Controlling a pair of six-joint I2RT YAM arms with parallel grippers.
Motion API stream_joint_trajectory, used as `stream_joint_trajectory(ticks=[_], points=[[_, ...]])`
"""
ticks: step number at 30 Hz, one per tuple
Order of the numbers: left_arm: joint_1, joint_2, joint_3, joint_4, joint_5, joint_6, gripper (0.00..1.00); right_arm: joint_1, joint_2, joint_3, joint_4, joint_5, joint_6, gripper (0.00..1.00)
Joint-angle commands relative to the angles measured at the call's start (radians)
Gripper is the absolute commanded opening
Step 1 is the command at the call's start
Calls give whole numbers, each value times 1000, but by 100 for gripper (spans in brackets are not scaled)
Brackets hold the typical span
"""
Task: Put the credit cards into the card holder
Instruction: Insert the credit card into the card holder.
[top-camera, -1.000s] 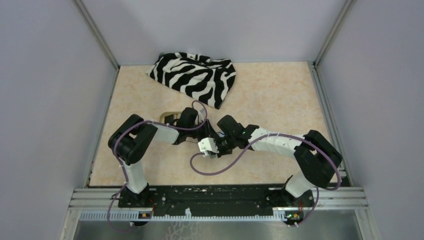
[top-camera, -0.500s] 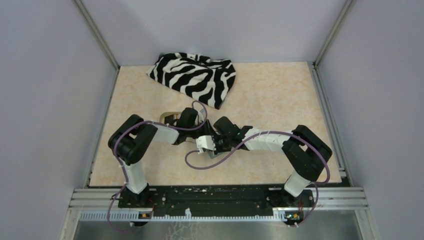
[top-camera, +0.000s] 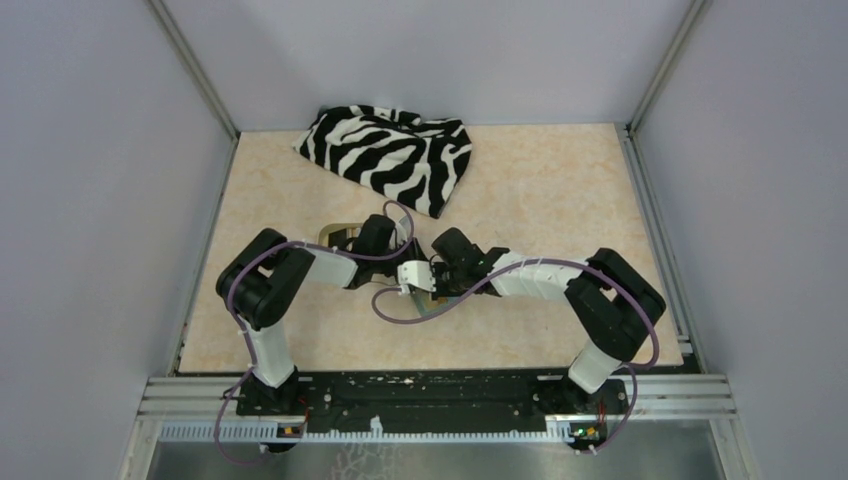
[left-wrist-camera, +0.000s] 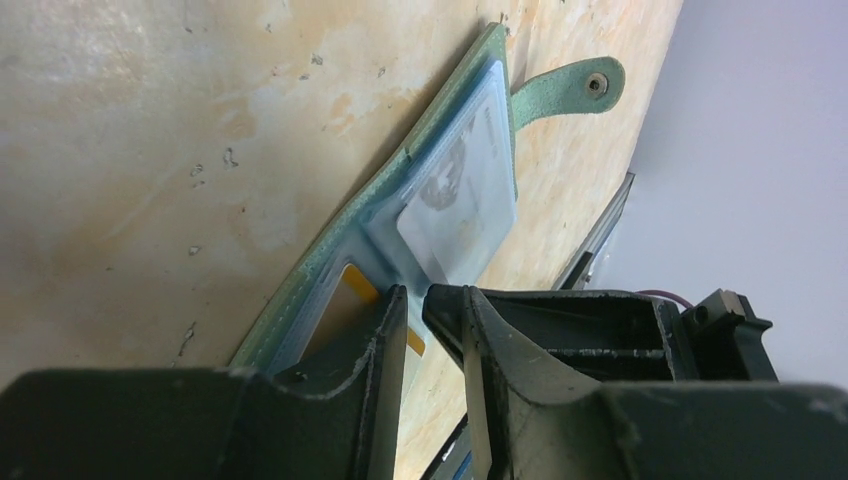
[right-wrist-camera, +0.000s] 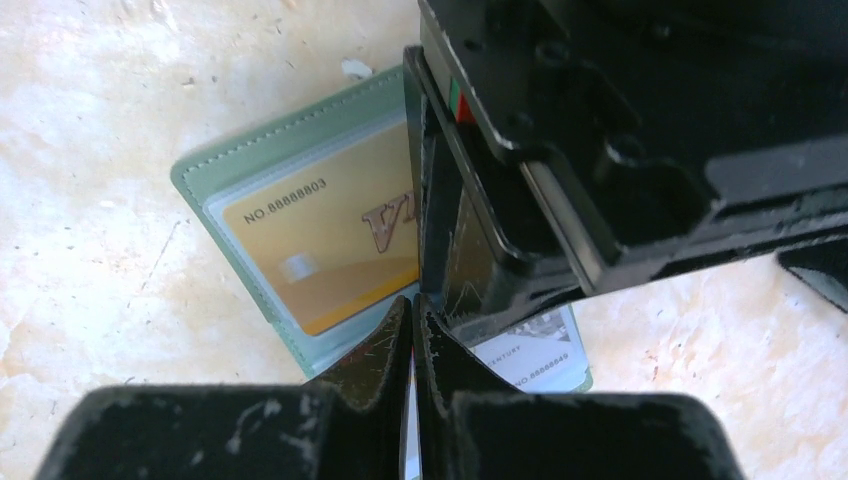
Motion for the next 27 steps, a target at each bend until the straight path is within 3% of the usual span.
stream_joint_trajectory(ticks=[1,8,12,17,24,27], points=[[17,24,-10,-80,-33,58,35,-32,-20,22,8,35,20,1],[22,-21,-10,-100,-49,72,35,-56,-76,24,-27,-50,23,2],[21,-94,-11,-133,-68,93,36,-95,-157,39,-126,-275,-15,5],[22,-191,-20,-162,-89,132,38,-155,-263,50,-191,-476,-30,16],[21,-376,-79,-151,-115,236,39,-307,-325,112,-204,-656,124,20],[22,-497,-108,-153,-141,320,39,-359,-356,128,-197,-693,168,28]])
